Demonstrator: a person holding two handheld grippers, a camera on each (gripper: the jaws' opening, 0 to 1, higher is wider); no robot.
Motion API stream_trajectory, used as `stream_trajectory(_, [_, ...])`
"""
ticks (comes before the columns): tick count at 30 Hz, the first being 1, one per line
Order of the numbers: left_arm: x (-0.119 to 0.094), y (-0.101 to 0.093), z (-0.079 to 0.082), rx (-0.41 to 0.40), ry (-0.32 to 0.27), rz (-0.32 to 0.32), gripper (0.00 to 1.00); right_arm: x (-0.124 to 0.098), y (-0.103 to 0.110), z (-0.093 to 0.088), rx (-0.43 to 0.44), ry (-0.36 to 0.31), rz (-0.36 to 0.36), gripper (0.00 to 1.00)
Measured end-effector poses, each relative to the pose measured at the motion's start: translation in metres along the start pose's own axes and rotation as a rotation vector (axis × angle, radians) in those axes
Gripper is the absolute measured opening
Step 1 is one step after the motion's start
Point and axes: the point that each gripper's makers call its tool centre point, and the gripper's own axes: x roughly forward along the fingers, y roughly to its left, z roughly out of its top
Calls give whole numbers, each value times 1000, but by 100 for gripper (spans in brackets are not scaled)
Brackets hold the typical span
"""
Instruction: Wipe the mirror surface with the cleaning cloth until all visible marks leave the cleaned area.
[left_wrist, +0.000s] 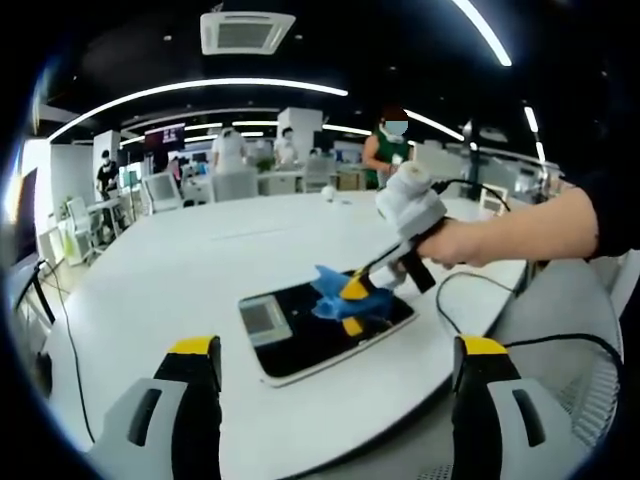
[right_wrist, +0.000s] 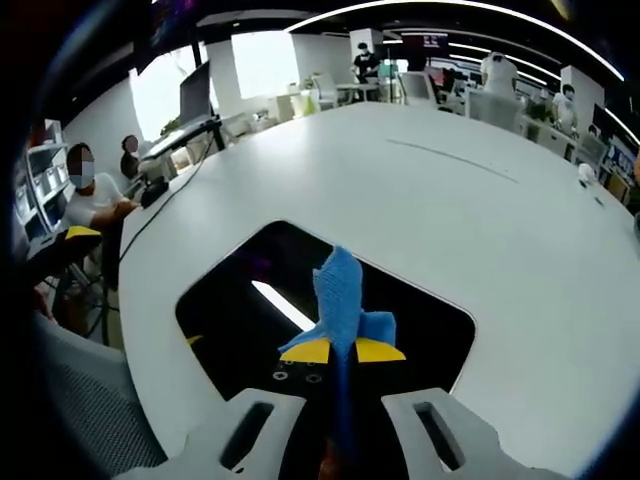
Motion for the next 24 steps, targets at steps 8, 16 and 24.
stream_trajectory(8, [0, 0, 0, -1, 0, 0, 97, -5, -7, -4, 44, 7, -12, 1])
stream_trajectory(16, [0, 0, -1, 0, 2, -2, 97, -9, -13, -7, 56, 7, -23, 1])
stream_trajectory(24, [0, -1, -1, -1, 2, -2, 97, -13, -19, -11, 68, 5, -34, 1])
